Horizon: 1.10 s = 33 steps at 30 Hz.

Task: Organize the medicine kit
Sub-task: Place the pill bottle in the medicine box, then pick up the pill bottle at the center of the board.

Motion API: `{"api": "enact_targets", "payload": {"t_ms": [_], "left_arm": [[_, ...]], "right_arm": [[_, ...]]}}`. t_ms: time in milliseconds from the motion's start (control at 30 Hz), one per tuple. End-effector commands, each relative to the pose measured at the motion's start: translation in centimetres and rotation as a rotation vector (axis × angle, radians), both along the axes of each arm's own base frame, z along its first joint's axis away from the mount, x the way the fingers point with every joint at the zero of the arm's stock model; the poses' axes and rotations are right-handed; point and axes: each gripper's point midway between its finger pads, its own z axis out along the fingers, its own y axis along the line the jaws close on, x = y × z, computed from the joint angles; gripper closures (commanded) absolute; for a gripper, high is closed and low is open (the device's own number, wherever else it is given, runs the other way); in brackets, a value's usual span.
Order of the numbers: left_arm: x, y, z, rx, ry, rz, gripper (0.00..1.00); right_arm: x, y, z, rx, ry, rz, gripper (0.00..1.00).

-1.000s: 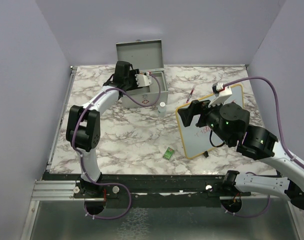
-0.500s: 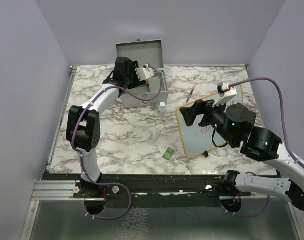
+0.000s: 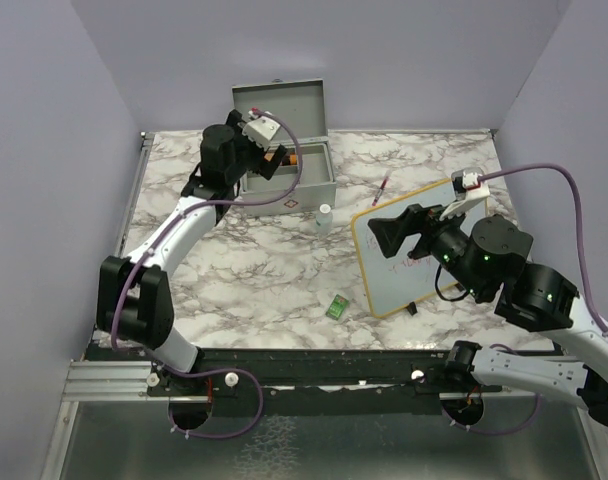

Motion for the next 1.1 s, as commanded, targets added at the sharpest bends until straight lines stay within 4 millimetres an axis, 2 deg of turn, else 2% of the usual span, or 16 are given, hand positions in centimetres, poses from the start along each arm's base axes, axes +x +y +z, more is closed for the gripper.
{"api": "enact_targets", "payload": {"t_ms": [0, 133, 300, 367, 467, 533, 733, 1067], "left_arm": [[-3.6, -1.5, 2.0, -0.281, 0.013, -0.048, 0.01], [-6.0, -1.4, 0.5, -0.402, 0.091, -0.032, 0.03], [-9.8, -2.8, -1.6, -0.569, 0.139, -0.094, 0.1], [-10.9, -3.5, -3.1, -0.575, 0.134, -0.08, 0.09], [-12.1, -5.7, -5.5, -0.524, 0.145, -0.089, 0.07], [-12.5, -7.0, -7.0, -0.5, 0.156, -0.097, 0.07], [-12.4, -9.5, -9.7, -0.527, 0.158, -0.148, 0.11], [-11.3, -13.7, -12.8, -0.573, 0.137, -0.184, 0.15]], "right_arm": [[-0.4, 0.7, -0.3, 0.027, 0.017, 0.037, 0.0], [-0.5, 1.0, -0.3, 0.036, 0.022, 0.049, 0.0], [-0.5, 1.2, -0.7, 0.031, 0.027, 0.054, 0.0], [-0.4, 1.4, -0.7, 0.034, 0.026, 0.058, 0.0], [-0.4, 1.6, -0.6, 0.035, 0.025, 0.066, 0.0], [-0.3, 1.8, -0.6, 0.032, 0.024, 0.067, 0.0], [-0.3, 1.9, -0.3, 0.036, 0.022, 0.07, 0.0], [-0.3, 1.3, 0.1, 0.037, 0.018, 0.052, 0.0]]}}
